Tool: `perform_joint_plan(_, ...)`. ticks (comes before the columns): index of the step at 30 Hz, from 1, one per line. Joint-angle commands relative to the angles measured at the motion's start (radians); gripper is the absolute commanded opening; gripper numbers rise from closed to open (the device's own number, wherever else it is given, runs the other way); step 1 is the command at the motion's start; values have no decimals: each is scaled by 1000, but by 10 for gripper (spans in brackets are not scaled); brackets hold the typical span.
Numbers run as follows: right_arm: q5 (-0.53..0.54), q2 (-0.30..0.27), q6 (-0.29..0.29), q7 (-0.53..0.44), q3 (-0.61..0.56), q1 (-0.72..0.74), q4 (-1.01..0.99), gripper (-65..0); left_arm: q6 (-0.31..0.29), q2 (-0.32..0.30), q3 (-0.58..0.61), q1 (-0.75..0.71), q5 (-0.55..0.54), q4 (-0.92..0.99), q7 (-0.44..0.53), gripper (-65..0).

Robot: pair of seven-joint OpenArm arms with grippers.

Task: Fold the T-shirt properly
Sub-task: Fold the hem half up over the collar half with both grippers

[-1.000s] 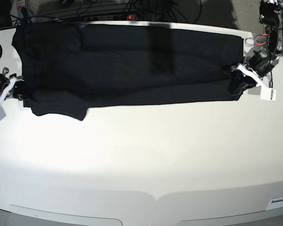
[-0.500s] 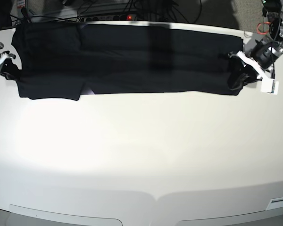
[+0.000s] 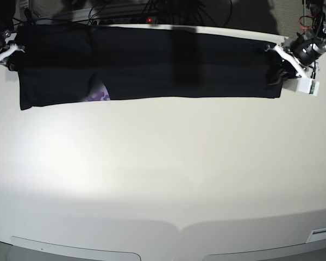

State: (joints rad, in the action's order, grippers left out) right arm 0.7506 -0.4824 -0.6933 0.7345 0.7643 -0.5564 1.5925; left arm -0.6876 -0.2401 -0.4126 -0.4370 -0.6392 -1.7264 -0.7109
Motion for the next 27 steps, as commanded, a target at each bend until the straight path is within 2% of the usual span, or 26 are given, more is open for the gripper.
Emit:
perform_joint_plan(1,-3,-16,-5,-16,11,0,16,-650,-5,-13,-7,1,-11,-19,19,-650)
perform_joint_plan(3,-21,-10,-5,-16,11,0,16,-634,-4,-13,-7,1,2,-19,19,-650)
perform_joint_plan(4,-22,-10,-5,-16,11,0,16,-561,-4,-13,-8,2,15,-19,19,-650)
perform_joint_plan(5,-22,-11,-5,-16,12,0,16,-493,-4,-13,-8,2,24,-19,19,-607)
perform_joint_plan(7,-22,-11,-5,-27,11,13,16,-394,-3,-13,-8,2,38,-19,19,-455)
perform_joint_plan(9,-16,-11,-5,-32,11,34,16,-359,0,-13,-8,2,37,-19,27,-347)
perform_joint_plan(10,-13,-11,-5,-32,12,50,16,-359,3,-13,-8,2,37,-19,31,-321)
perform_joint_plan(15,-11,-10,-5,-22,11,151,16,-359,8,-13,-8,2,37,-19,21,-315)
perform_joint_plan(19,-1,-10,-5,63,7,234,16,-359,42,-13,-8,2,37,-4,34,-315)
perform_joint_plan(23,98,-8,-5,168,-16,289,16,-359,70,-13,-8,5,68,53,114,-315)
perform_joint_plan(27,117,-8,-5,182,-75,314,16,-359,85,-13,-7,19,89,133,121,-315)
